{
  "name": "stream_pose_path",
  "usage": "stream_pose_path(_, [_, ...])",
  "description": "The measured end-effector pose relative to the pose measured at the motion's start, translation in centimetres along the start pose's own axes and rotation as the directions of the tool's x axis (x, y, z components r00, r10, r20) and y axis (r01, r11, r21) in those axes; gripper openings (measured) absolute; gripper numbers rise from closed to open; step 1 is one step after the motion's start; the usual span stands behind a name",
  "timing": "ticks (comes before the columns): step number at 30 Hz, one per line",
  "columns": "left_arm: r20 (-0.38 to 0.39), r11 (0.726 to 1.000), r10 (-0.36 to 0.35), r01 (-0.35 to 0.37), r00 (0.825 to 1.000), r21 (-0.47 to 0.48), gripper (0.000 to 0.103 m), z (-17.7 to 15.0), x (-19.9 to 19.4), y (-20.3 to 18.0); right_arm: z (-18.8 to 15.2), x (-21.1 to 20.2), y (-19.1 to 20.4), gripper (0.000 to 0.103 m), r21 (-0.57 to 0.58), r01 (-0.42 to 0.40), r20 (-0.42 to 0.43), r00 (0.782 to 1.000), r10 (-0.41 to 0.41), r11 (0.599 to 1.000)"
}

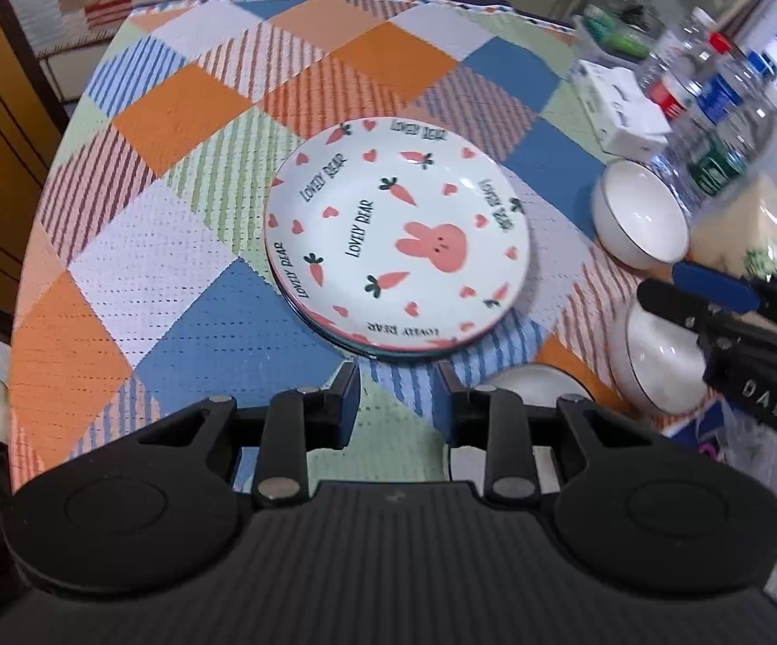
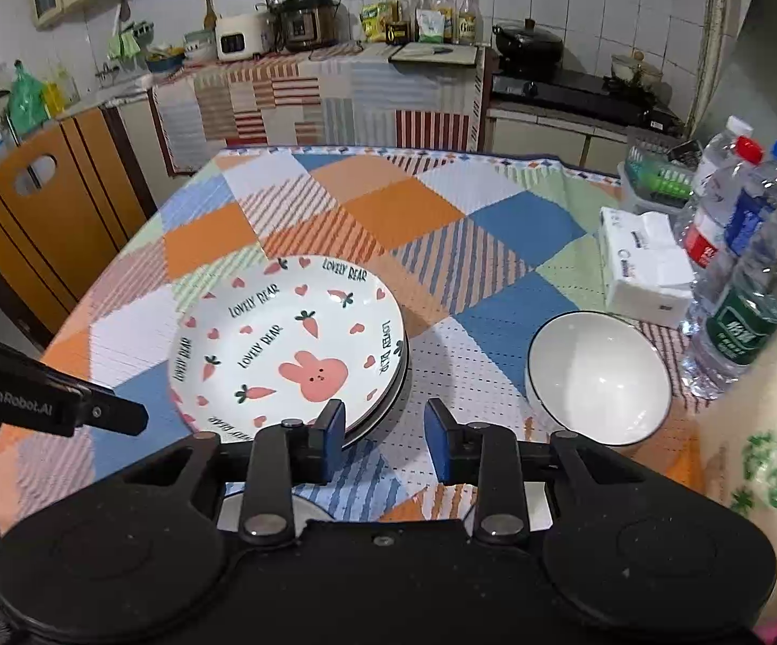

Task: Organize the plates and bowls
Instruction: 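Withdraw the left gripper from the plate stack toward the white bowls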

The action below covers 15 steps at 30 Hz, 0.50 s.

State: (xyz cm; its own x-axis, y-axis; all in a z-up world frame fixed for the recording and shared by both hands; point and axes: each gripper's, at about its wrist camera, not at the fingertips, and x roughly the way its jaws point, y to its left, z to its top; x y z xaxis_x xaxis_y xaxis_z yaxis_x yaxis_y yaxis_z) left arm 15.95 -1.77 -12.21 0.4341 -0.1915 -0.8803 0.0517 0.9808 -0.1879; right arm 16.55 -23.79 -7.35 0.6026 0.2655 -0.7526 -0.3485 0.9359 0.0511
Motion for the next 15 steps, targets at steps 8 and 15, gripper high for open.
stream_pose_path(8, [0.006, 0.999, -0.016, 0.016, 1.000, 0.052, 0.030, -2.0, -2.8, -1.8, -1.3, -4.9, 0.0, 0.048, -0.029, -0.018, 0.033, 0.999, 0.019, 0.999])
stream_pose_path(15, [-0.014, 0.995, -0.025, 0.026, 1.000, 0.094, 0.035, -3.8, -3.8, -3.1, -3.4, -7.4, -0.1, 0.050, -0.064, -0.030, 0.007, 1.000, 0.031, 0.998])
